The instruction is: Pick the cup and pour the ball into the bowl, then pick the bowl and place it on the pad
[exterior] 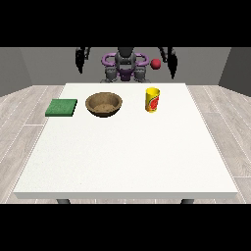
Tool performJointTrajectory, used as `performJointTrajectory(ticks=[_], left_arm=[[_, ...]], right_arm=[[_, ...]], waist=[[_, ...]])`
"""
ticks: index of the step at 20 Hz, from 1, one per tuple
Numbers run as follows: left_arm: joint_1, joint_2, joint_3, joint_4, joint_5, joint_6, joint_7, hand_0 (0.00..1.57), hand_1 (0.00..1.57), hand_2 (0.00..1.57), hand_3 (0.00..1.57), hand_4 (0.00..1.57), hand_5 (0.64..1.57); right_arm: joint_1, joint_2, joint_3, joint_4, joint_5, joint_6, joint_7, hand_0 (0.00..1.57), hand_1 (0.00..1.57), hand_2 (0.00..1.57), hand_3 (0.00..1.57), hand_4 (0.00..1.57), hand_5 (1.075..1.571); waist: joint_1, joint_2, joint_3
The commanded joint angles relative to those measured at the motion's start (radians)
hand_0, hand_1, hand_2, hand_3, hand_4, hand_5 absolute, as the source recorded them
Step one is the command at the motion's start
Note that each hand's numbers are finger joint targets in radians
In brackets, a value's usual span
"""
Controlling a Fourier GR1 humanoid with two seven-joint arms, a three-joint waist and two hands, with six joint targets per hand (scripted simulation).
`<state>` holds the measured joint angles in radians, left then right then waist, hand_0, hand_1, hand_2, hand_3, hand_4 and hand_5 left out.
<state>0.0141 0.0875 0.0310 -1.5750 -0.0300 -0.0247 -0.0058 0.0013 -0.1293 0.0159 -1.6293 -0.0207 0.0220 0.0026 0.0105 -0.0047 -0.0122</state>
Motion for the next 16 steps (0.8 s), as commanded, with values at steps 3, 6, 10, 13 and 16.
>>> performJointTrajectory(ticks=[3, 6, 10, 13, 16], left_arm=[[-0.01, 0.033, 0.008, -0.081, 0.006, -0.009, 0.059, 0.0, 0.0, 0.0, 0.0, 0.0, 1.524], [-0.022, 0.049, 0.006, -0.114, 0.011, -0.019, 0.103, 0.0, 0.0, 0.0, 0.0, 0.0, 1.524], [0.125, -0.085, -0.198, -0.236, 0.221, 0.029, 0.041, 0.0, 0.0, 0.0, 0.0, 0.0, 1.536], [0.149, -0.086, -0.243, -0.331, 0.163, 0.082, 0.056, 0.0, 0.0, 0.0, 0.0, 0.0, 1.511], [0.109, -0.039, -0.153, -0.331, 0.167, 0.015, -0.004, 0.0, 0.0, 0.0, 0.0, 0.0, 1.478]], right_arm=[[-0.005, -0.037, -0.014, -0.073, -0.005, 0.004, 0.067, 0.0, 0.0, 0.0, 0.0, 0.0, 1.568], [-0.004, -0.052, -0.026, -0.097, -0.012, 0.002, 0.118, 0.0, 0.0, 0.0, 0.0, 0.0, 1.568], [0.089, 0.008, -0.133, -0.005, -0.133, 0.001, -0.026, 0.0, 0.0, 0.0, 0.0, 0.0, 1.566], [0.046, 0.02, -0.132, -0.049, -0.11, -0.037, -0.005, 0.0, 0.0, 0.0, 0.0, 0.0, 1.567], [0.03, 0.025, -0.117, -0.058, -0.113, -0.005, -0.035, 0.0, 0.0, 0.0, 0.0, 0.0, 1.565]], waist=[[-0.004, -0.201, 0.0092], [-0.018, -0.274, 0.0118], [0.057, -0.279, 0.0129], [0.051, -0.187, 0.0123], [0.023, -0.104, 0.0122]])
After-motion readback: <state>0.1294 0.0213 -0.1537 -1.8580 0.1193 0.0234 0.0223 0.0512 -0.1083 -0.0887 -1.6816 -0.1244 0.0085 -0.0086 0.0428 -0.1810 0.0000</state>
